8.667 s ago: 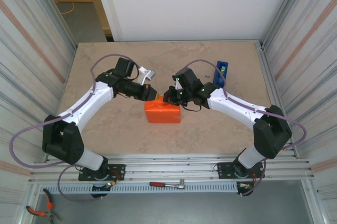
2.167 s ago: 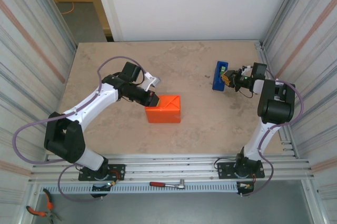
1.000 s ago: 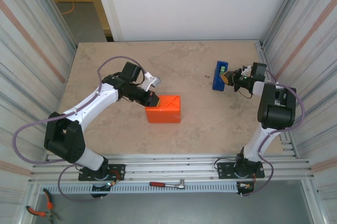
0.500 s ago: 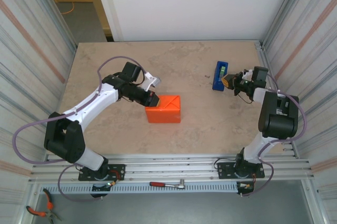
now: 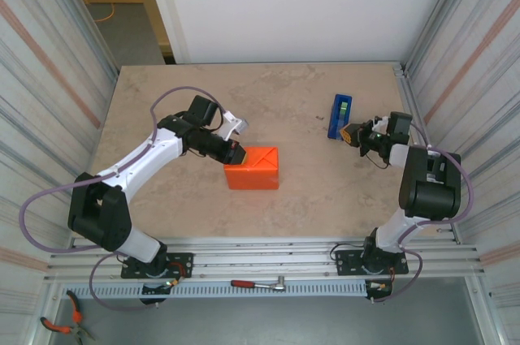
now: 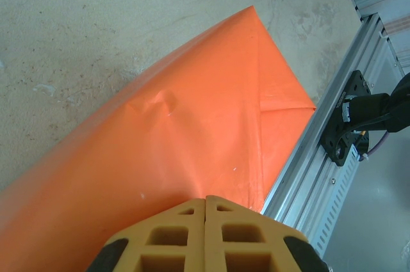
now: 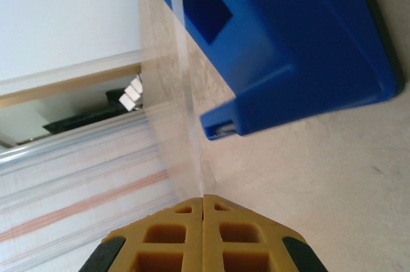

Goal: Wrap the gift box in paper

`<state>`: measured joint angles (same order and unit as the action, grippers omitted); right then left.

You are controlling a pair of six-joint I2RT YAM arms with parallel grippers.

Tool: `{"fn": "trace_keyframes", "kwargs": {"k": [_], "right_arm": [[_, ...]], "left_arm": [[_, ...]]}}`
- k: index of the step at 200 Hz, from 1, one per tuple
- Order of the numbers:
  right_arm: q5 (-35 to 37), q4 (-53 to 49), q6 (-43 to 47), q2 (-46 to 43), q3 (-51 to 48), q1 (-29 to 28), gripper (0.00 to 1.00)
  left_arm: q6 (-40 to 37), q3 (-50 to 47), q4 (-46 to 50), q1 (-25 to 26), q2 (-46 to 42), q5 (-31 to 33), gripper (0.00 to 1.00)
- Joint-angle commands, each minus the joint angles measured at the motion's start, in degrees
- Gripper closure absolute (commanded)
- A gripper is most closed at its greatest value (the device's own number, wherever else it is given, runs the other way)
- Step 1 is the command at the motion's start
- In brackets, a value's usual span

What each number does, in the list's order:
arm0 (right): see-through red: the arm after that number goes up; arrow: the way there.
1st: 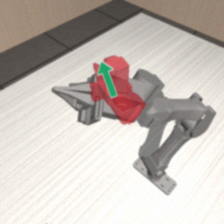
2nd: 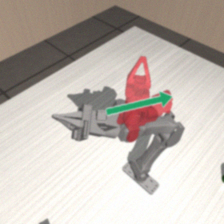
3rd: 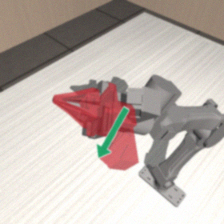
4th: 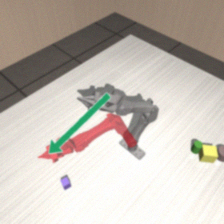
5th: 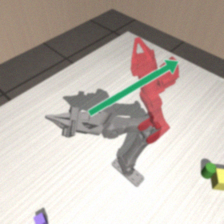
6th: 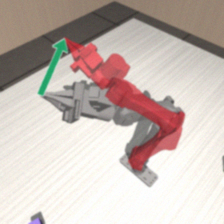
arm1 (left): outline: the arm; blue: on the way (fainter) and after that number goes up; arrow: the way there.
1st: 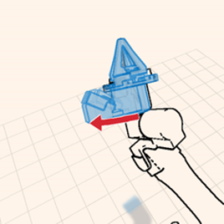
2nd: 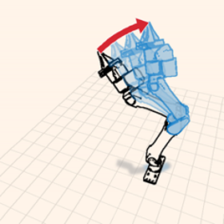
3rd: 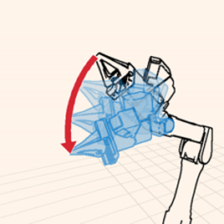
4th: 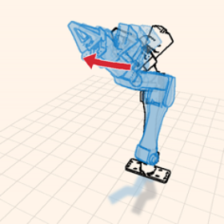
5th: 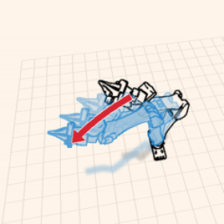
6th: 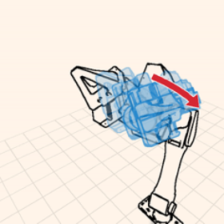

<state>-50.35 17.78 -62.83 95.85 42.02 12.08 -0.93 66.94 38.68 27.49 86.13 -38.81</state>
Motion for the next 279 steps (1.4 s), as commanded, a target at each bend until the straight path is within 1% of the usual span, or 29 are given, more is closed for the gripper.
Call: {"fn": "trace_keyframes", "kwargs": {"k": [1, 86, 130, 137, 216, 231, 279], "right_arm": [[-1.2, 0.5, -0.7, -1.2, -1.9, -0.5, 1.00], [0.9, 3.8, -1.3, 3.0, -4.4, 0.0, 1.00], [2.3, 8.3, -3.7, 6.6, -4.9, -0.3, 1.00], [2.4, 9.2, -6.1, 7.3, -4.9, -0.4, 1.00], [3.5, 21.4, -14.4, 15.5, -6.4, -2.9, 1.00], [3.4, 22.9, -15.1, 15.7, -6.8, -3.0, 1.00], [2.2, 22.9, -15.1, 13.3, -6.7, -3.3, 1.00]], "left_arm": [[-1.2, -2.5, 3.5, 2.0, 2.3, 2.5, 1.00], [-1.2, -2.7, 3.4, 2.0, 2.1, 2.5, 1.00], [-1.2, -2.7, 3.3, 2.0, 2.1, 2.6, 1.00], [-1.1, -2.7, 3.3, 2.0, 2.1, 2.6, 1.00], [-1.2, -2.7, 3.4, 2.1, 1.9, 2.8, 1.00], [-1.3, -2.7, 3.4, 2.1, 1.9, 2.9, 1.00], [-1.3, -2.8, 3.4, 2.1, 1.9, 2.9, 1.00]]}}
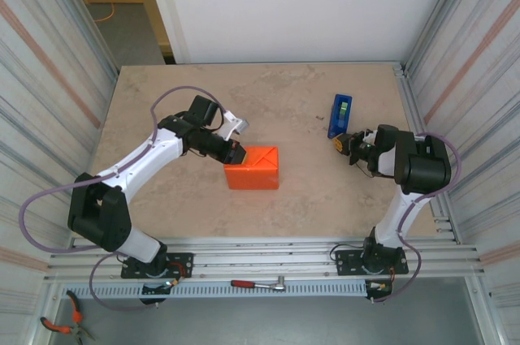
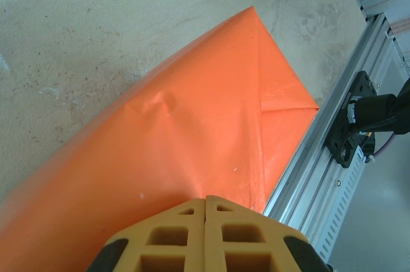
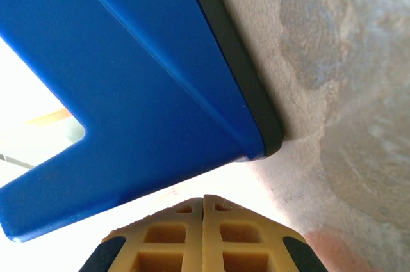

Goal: Wrap the gift box in paper

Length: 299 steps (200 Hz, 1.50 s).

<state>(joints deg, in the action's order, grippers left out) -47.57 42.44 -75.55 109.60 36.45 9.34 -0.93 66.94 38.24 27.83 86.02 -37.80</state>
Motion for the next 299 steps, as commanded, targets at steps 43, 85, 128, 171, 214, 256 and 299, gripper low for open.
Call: {"fn": "trace_keyframes", "kwargs": {"k": [43, 85, 128, 171, 214, 256, 299], "right_arm": [[-1.2, -6.9, -1.0, -7.0, 1.1, -3.0, 1.00], [0.4, -13.5, -0.3, -15.0, 3.0, -8.3, 1.00], [4.2, -19.7, -0.9, -24.4, 3.8, -17.0, 1.00], [11.0, -27.1, -1.0, -33.4, 6.0, -27.5, 1.00], [17.4, -30.6, -2.0, -38.6, 7.9, -36.7, 1.00], [24.3, -30.3, -4.3, -39.0, 8.3, -45.0, 1.00], [30.2, -29.2, -6.4, -38.1, 7.3, -50.9, 1.00]], "left_arm": [[-1.2, -2.9, 3.9, 1.8, 1.8, 2.1, 1.00], [-1.2, -2.9, 3.9, 1.9, 1.8, 2.1, 1.00], [-1.1, -3.0, 3.8, 1.9, 1.6, 2.2, 1.00], [-1.2, -2.9, 3.8, 1.8, 1.8, 2.1, 1.00], [-1.1, -3.0, 3.7, 2.0, 1.7, 2.0, 1.00], [-1.0, -3.1, 3.7, 2.2, 1.6, 2.1, 1.00], [-0.9, -3.2, 3.8, 2.2, 1.6, 2.2, 1.00]]}}
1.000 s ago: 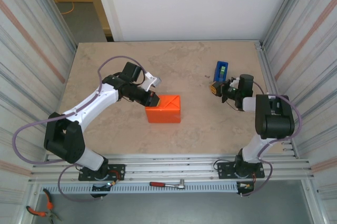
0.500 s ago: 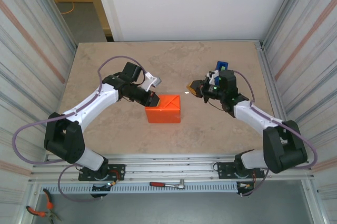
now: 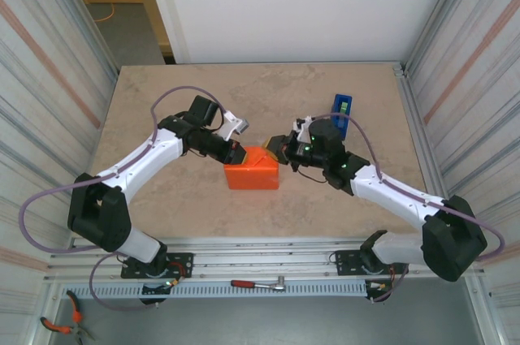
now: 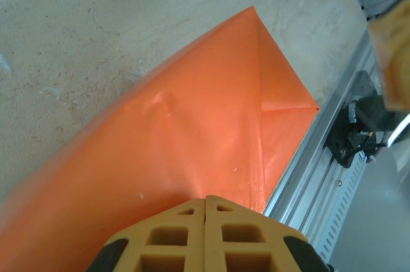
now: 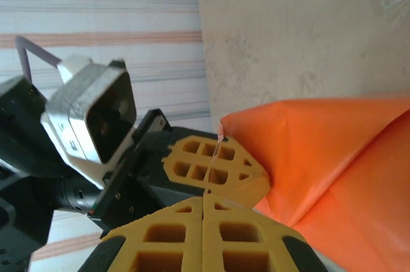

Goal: Wrap the gift box in paper

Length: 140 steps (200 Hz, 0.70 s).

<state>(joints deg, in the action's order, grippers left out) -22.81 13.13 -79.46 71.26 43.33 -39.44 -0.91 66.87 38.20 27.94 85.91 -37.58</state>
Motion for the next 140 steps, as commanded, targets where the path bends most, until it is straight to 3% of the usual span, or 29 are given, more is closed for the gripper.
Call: {"fn": "trace_keyframes", "kwargs": {"k": [1, 53, 140], "right_arm": [[5.6, 0.1, -2.5, 0.3, 0.4, -2.2, 1.00], [10.6, 0.2, -4.3, 0.8, -1.1, -6.5, 1.00], [11.6, 1.1, -5.2, 2.8, -1.0, -8.6, 1.00]], "left_arm": [[-0.9, -3.1, 3.8, 2.1, 1.6, 2.1, 1.00], [-1.0, -3.1, 3.8, 2.1, 1.7, 2.0, 1.00], [-1.0, -3.1, 3.7, 2.3, 1.6, 2.1, 1.00]]}}
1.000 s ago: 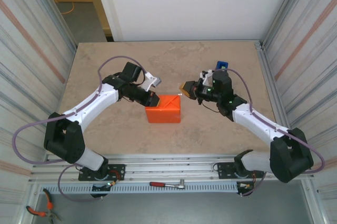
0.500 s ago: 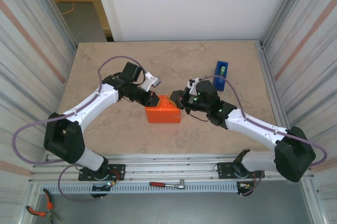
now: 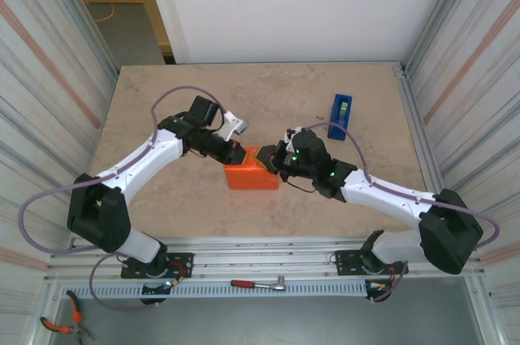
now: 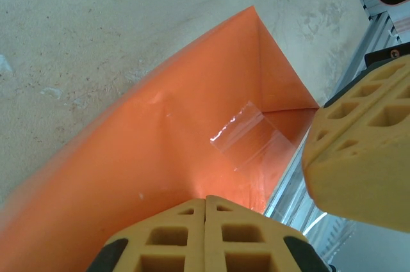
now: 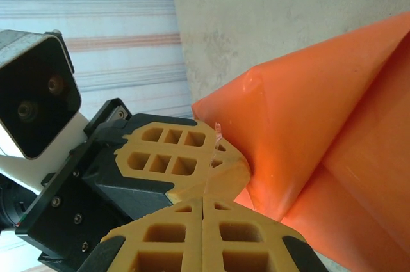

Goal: Wrap the gift box in paper

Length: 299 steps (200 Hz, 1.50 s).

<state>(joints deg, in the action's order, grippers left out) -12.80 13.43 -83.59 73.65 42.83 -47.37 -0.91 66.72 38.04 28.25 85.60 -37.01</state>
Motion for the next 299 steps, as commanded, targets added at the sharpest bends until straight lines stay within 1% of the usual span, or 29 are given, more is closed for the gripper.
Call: {"fn": "trace_keyframes", "kwargs": {"k": [1, 82, 118, 167, 206, 257, 299], "right_arm": [[1.6, 0.8, -1.0, 0.4, -0.5, -0.6, 1.00], [1.6, -0.2, -1.7, 1.5, -1.3, -1.1, 1.00], [1.2, -2.8, -1.7, 3.1, -1.4, -1.2, 1.00], [2.7, -15.2, 0.2, 3.6, 1.3, -1.1, 1.00], [4.4, -26.6, 3.1, 4.6, 6.7, -1.2, 1.00], [4.3, -30.7, 3.5, 7.8, 10.3, -1.2, 1.00], [4.6, -36.7, 3.9, 10.5, 14.1, -1.5, 1.00]], "left_arm": [[-1.0, -3.0, 3.8, 1.9, 1.9, 1.5, 1.00], [-1.1, -3.0, 3.8, 2.0, 1.9, 1.5, 1.00], [-1.0, -3.1, 3.8, 2.0, 1.9, 1.4, 1.00], [-1.0, -3.1, 3.7, 1.9, 1.7, 1.3, 1.00], [-0.8, -2.9, 3.5, 2.0, 1.2, 0.7, 1.00], [-0.6, -1.3, 4.0, 2.0, 0.3, -0.2, 1.00], [0.8, 1.5, 4.4, 1.0, -1.6, -2.2, 1.00]]}}
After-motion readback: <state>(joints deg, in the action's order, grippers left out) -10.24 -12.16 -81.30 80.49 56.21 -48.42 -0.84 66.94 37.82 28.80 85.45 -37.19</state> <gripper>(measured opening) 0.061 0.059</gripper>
